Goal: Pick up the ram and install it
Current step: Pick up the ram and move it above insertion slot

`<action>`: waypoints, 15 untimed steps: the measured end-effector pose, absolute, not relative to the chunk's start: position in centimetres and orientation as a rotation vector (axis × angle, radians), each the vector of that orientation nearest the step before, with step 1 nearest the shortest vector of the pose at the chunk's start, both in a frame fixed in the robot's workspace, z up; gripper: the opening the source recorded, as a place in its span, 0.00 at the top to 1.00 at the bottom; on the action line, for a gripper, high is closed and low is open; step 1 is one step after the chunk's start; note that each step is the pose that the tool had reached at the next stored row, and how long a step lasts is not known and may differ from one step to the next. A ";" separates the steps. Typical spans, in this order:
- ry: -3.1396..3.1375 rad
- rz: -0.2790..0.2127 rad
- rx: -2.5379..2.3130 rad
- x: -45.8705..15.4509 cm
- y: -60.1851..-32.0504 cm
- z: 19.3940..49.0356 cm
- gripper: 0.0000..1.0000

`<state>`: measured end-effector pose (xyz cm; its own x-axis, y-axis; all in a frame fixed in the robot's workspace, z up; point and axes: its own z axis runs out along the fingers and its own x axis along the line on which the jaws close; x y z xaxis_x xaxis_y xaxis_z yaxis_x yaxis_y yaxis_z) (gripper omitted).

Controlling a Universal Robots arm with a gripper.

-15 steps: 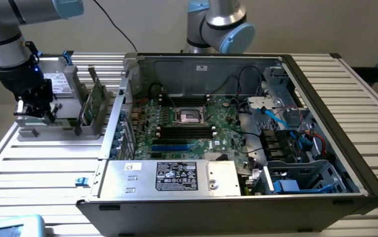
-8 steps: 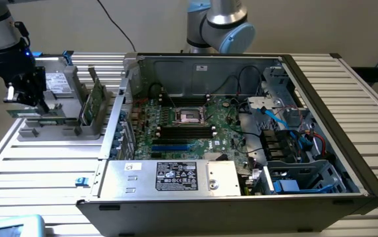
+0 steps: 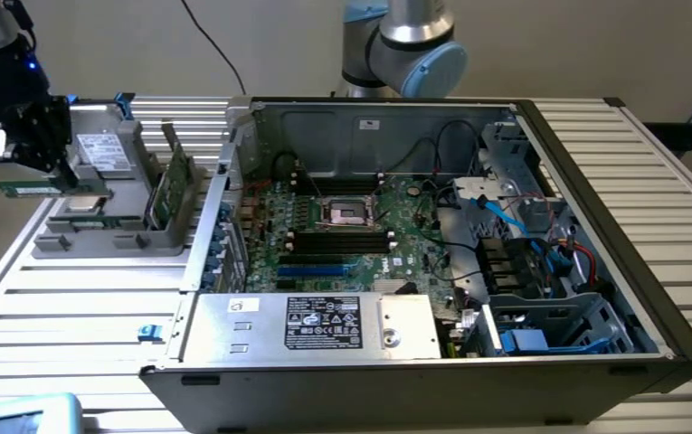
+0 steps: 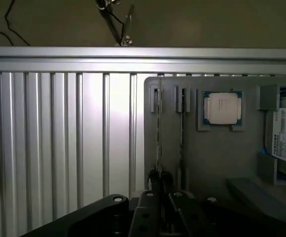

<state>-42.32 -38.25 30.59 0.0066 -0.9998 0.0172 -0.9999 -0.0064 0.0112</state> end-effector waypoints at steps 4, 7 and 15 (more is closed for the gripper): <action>-2.197 0.005 2.219 -41.9 -38.4 32.4 0.87; -2.200 -0.005 2.225 -41.2 -38.7 33.8 0.87; -2.211 -0.035 2.241 -39.4 -39.2 37.4 0.87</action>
<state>-39.41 -39.18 37.39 0.0137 -0.9997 -0.0207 -0.9998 -0.0139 0.0109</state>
